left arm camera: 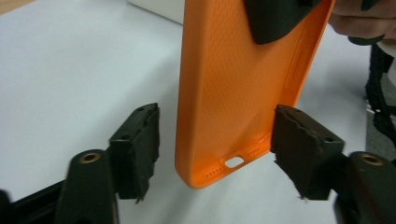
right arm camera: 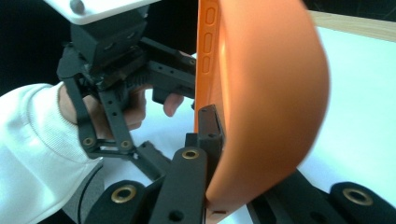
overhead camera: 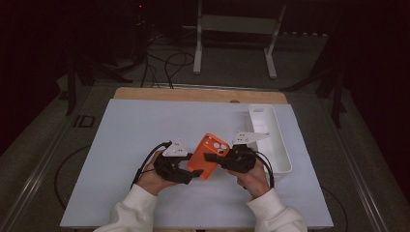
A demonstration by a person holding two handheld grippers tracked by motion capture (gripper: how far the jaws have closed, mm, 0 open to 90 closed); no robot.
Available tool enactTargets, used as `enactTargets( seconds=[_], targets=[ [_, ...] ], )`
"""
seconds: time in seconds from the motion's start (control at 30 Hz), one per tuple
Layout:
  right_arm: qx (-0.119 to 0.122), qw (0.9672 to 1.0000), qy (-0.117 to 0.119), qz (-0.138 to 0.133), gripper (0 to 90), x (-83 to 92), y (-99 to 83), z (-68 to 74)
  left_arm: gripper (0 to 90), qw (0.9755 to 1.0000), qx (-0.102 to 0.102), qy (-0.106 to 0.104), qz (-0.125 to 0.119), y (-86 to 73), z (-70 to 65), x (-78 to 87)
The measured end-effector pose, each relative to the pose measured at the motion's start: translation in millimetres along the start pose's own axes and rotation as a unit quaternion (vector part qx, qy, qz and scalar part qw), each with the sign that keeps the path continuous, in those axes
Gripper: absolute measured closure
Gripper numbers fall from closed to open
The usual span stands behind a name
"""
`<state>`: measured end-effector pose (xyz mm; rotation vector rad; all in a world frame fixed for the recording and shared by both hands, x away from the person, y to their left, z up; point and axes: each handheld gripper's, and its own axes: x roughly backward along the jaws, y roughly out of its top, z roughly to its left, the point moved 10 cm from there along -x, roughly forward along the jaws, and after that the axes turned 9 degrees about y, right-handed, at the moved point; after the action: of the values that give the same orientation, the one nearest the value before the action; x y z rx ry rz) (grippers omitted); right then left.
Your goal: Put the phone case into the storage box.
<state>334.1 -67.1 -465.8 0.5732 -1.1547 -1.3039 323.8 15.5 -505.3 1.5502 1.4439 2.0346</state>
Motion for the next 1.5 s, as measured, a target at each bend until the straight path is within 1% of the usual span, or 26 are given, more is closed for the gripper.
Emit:
enactTargets(
  seconds=[0.23,0.37,0.5,0.73,0.83,1.0,1.13,1.27,1.5],
  targets=[
    [0.018,0.9996,0.020,0.009,87.6,-2.2,-1.8,6.9,46.4,0.9994,-0.011,-0.032,0.000,-1.4,-7.5,-0.2],
    [0.027,0.9990,0.033,0.013,87.7,-2.2,-2.4,11.0,50.1,0.9989,-0.009,-0.047,-0.004,-0.7,-11.2,0.3],
    [0.041,0.9982,0.042,0.014,87.6,-3.7,-2.2,15.3,55.1,0.9981,-0.014,-0.059,-0.004,-1.3,-14.6,0.1],
    [0.043,0.9975,0.054,0.014,86.3,-0.9,-2.6,14.6,67.6,0.9966,-0.017,-0.080,-0.010,-1.2,-17.2,3.5],
    [0.041,0.9974,0.056,0.015,83.8,-0.5,-3.2,13.6,72.6,0.9961,-0.017,-0.086,-0.009,-2.3,-18.4,3.7],
    [0.046,0.9974,0.052,0.021,77.5,-1.5,-4.9,12.4,79.6,0.9960,-0.018,-0.087,-0.008,-4.5,-18.7,2.7],
    [0.043,0.9976,0.051,0.020,71.3,-1.8,-4.5,11.5,85.1,0.9961,-0.021,-0.086,-0.010,-4.4,-18.6,2.6],
    [0.040,0.9979,0.048,0.019,68.5,-2.2,-4.5,10.3,85.4,0.9964,-0.020,-0.082,-0.011,-4.5,-18.0,2.6],
    [0.030,0.9989,0.033,0.015,62.5,-3.3,-3.9,6.6,85.6,0.9970,-0.020,-0.073,-0.013,-4.3,-15.9,2.1]
  ],
)
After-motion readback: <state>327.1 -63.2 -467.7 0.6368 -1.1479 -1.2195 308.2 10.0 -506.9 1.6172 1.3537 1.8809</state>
